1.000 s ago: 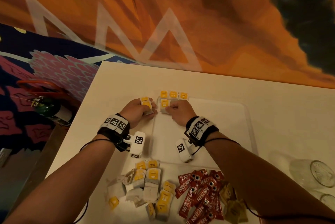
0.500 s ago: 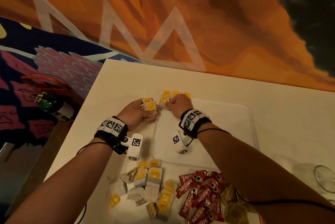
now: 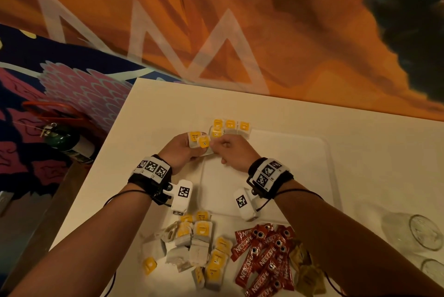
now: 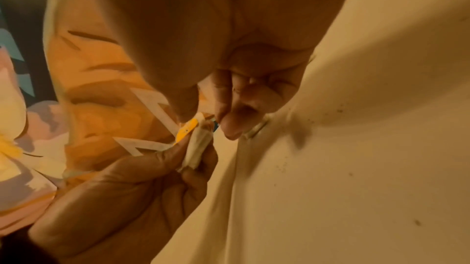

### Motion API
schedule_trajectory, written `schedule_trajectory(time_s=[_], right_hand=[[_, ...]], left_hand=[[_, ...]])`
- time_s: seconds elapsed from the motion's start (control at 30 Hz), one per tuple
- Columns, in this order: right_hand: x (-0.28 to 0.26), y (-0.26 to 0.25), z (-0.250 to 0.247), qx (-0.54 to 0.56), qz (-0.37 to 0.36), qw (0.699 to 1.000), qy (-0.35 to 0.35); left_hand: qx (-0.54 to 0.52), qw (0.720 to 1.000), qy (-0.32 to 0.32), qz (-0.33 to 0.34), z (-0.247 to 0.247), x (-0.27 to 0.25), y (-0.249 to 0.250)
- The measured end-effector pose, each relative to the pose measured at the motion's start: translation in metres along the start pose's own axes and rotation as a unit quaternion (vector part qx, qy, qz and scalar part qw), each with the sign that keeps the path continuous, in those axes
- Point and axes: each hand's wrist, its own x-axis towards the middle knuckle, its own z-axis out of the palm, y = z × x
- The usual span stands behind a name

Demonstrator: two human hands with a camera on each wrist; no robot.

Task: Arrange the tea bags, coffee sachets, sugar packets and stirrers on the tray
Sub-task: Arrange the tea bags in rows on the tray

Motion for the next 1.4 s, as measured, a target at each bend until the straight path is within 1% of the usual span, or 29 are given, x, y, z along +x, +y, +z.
schedule_trajectory(time_s=[0.07, 0.2, 0.33, 0.4, 0.5, 0.57, 0.67, 0.77, 0.87, 1.03, 1.13, 1.2, 1.3, 1.4], right_hand=[[-0.005, 0.004, 0.0, -0.002, -0.008, 1.0, -0.002], [-0.007, 0.013, 0.002, 0.001, 0.006, 1.0, 0.011], [-0.005, 0.019, -0.003, 0.013, 0.004, 0.998, 0.061], [-0.001, 0.022, -0.008, 0.008, 0.005, 0.997, 0.082], [0.007, 0.026, -0.019, -0.006, 0.026, 0.994, 0.105], [0.013, 0.028, -0.024, -0.023, 0.038, 0.992, 0.121], [0.018, 0.029, -0.03, -0.06, 0.054, 0.988, 0.131], [0.021, 0.029, -0.03, -0.1, 0.065, 0.984, 0.131], [0.027, 0.028, -0.028, -0.132, 0.074, 0.979, 0.136], [0.032, 0.026, -0.026, -0.158, 0.087, 0.974, 0.136], [0.033, 0.025, -0.025, -0.167, 0.093, 0.972, 0.135], [0.033, 0.026, -0.025, -0.162, 0.093, 0.971, 0.146], [0.026, 0.026, -0.028, -0.117, 0.106, 0.972, 0.175], [0.019, 0.024, -0.031, -0.084, 0.087, 0.977, 0.174]], left_hand=[[0.004, 1.0, -0.003, 0.003, 0.004, 0.0, 0.002], [0.01, 1.0, 0.003, -0.011, 0.011, 0.001, 0.006], [0.016, 1.0, 0.02, -0.014, 0.011, 0.008, 0.007], [0.05, 0.997, 0.051, 0.0, 0.012, 0.012, 0.009], [0.165, 0.979, 0.099, 0.062, 0.008, 0.022, 0.011], [0.242, 0.96, 0.097, 0.099, 0.005, 0.028, 0.013], [0.338, 0.934, 0.081, 0.086, 0.005, 0.037, 0.013], [0.395, 0.913, 0.079, 0.06, 0.01, 0.044, 0.013], [0.416, 0.905, 0.083, 0.042, 0.013, 0.049, 0.012], [0.426, 0.899, 0.093, 0.047, 0.016, 0.052, 0.011], [0.421, 0.901, 0.094, 0.052, 0.016, 0.052, 0.011], [0.391, 0.914, 0.098, 0.054, 0.015, 0.05, 0.011], [0.328, 0.938, 0.099, 0.046, 0.013, 0.05, 0.013], [0.285, 0.956, 0.054, 0.043, 0.012, 0.043, 0.021]])
